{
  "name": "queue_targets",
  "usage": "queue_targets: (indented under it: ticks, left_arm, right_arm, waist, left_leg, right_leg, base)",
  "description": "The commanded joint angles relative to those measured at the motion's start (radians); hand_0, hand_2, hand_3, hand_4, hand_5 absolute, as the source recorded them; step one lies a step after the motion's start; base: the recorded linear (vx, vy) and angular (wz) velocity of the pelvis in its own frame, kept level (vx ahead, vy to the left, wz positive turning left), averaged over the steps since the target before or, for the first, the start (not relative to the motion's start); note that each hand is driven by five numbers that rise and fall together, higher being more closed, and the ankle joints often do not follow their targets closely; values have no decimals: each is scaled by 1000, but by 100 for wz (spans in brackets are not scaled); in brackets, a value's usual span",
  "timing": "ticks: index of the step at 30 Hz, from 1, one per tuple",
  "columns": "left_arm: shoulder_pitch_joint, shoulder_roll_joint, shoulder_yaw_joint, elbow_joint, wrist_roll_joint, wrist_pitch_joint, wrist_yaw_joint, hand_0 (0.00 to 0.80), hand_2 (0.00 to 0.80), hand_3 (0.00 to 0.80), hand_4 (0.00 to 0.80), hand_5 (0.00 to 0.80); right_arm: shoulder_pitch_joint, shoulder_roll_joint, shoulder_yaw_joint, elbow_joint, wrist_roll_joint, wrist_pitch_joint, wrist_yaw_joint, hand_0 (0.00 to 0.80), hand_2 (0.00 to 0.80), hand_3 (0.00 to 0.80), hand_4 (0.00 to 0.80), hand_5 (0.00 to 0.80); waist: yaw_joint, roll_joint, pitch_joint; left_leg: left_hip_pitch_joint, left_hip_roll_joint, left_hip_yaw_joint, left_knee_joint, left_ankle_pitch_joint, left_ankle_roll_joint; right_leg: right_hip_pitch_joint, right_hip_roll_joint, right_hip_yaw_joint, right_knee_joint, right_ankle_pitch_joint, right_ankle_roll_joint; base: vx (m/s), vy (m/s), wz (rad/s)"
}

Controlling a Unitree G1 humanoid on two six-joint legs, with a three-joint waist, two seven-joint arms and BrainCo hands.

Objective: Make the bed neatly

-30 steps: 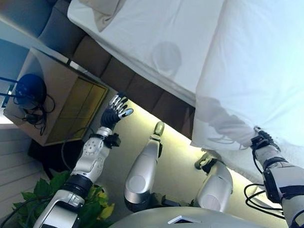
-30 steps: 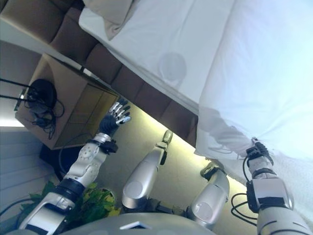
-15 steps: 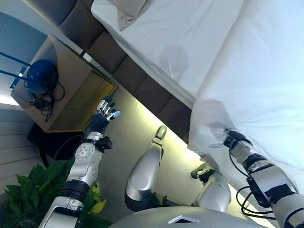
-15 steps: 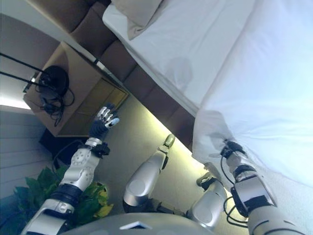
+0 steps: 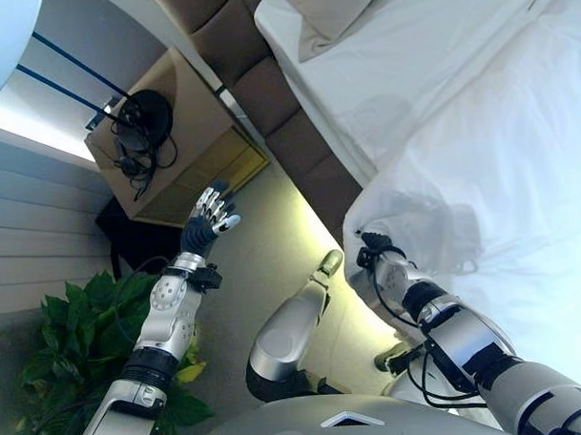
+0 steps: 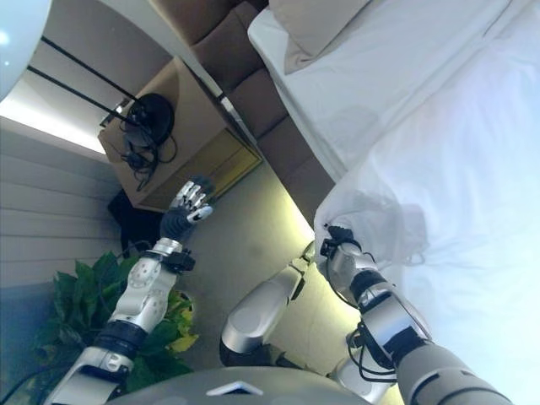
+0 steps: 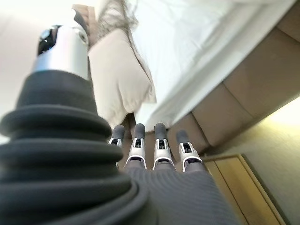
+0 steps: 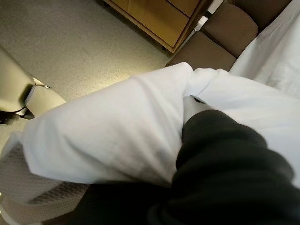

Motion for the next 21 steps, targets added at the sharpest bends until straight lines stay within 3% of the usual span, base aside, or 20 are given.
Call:
queue_targets:
  ticks: [1,5,14,21]
  left_arm:
    - [-49,44,11,-81,-21,-27,-25,0,0,0,0,0]
    - [-43,47,13,-78,-27,-18,-36,0,0,0,0,0]
    - [-46,24,2,-25,-28,-26,-8,0,0,0,0,0]
    - [-27,1,1,30,-4,-57,50,0,0,0,0,0]
  right_arm:
    - [-130,258,41,-140,-30,17,87,0,0,0,0,0]
    - [-120,239,17,-112,8,19,71,0,0,0,0,0]
    - [-67,187,-99,-27,142,-54,5,0,0,0,0,0]
    - [50,114,-255,50,211,-49,119,0,0,0,0,0]
  waist:
    - [48,-16,17]
    - [48,-27,15]
    - [22,-47,5]
    - [-27,-60,-5]
  left_leg:
    - [-133,-32,68,139,5,-16]
    - [-126,-29,68,139,2,-17]
    - [-112,-2,84,143,-11,-22]
    - [-88,36,107,141,-25,-28]
  right_leg:
    - [176,-40,13,-269,269,25]
    - [186,-31,13,-283,276,24]
    - [210,-15,17,-301,280,18]
    - [209,-1,31,-305,277,17]
  base:
    - [23,-48,0]
    - [10,-54,0]
    - [1,-37,-1]
    - [-10,-33,-14]
